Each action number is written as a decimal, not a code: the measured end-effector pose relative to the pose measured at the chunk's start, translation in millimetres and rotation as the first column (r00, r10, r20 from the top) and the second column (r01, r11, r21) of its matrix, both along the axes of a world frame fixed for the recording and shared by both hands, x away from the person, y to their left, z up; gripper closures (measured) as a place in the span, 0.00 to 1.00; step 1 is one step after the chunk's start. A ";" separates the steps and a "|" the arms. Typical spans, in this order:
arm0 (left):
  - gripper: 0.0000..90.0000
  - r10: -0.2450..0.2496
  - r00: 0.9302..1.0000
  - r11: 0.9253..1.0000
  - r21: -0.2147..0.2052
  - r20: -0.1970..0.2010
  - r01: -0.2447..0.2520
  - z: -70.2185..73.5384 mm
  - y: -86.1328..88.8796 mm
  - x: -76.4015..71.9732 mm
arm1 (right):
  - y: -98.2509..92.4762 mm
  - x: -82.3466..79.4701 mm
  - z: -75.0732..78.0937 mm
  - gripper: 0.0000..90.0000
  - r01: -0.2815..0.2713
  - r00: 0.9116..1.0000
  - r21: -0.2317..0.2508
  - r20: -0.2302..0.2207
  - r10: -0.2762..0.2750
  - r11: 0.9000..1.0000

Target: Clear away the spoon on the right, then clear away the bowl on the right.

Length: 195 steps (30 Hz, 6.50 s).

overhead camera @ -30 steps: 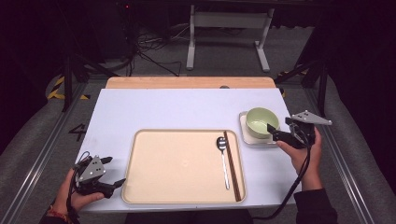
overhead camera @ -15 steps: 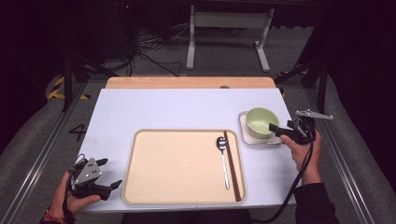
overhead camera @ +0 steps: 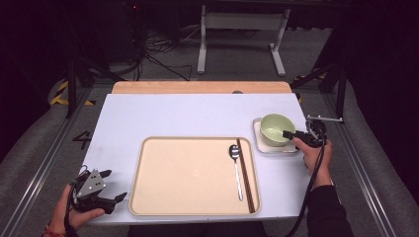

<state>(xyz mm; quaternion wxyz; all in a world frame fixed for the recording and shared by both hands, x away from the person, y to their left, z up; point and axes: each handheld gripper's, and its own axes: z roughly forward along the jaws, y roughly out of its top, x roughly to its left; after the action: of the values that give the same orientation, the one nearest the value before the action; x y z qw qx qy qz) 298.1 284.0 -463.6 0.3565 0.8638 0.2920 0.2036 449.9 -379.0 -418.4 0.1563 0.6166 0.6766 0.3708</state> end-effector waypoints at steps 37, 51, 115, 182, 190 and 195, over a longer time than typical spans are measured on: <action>0.13 -0.029 1.000 0.999 -0.020 0.004 0.029 1.8 -3.0 0.8 | -0.7 0.8 -13.0 0.93 -0.007 0.999 0.107 0.038 0.003 0.994; 0.13 -0.031 0.999 0.999 -0.007 0.014 0.031 4.4 -5.5 2.2 | -3.5 -11.9 -0.9 0.93 -0.007 0.994 0.099 0.110 -0.004 0.995; 0.13 -0.039 0.999 0.999 -0.011 0.010 0.040 4.3 -6.6 3.1 | 146.3 -9.7 44.0 0.92 -0.354 0.919 0.051 0.206 0.337 0.934; 0.13 -0.043 0.999 0.999 -0.004 0.010 0.043 3.9 -5.9 3.1 | 235.8 23.4 -7.3 0.91 -0.441 0.897 -0.035 0.016 0.442 0.897; 0.13 -0.047 0.999 0.999 -0.004 0.006 0.047 3.4 -6.6 3.4 | 236.3 27.1 -9.0 0.86 -0.444 0.896 -0.041 0.004 0.444 0.895; 0.13 -0.047 0.999 0.999 -0.006 0.005 0.047 3.3 -6.1 3.5 | 232.9 25.6 -1.8 0.79 -0.433 0.899 -0.052 0.055 0.435 0.900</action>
<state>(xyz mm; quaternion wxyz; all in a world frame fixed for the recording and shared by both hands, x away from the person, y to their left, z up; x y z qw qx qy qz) 301.6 277.9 -460.3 0.3646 0.8687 0.2715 0.1966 475.5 -146.1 -420.2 0.1036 0.4347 0.7985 0.4034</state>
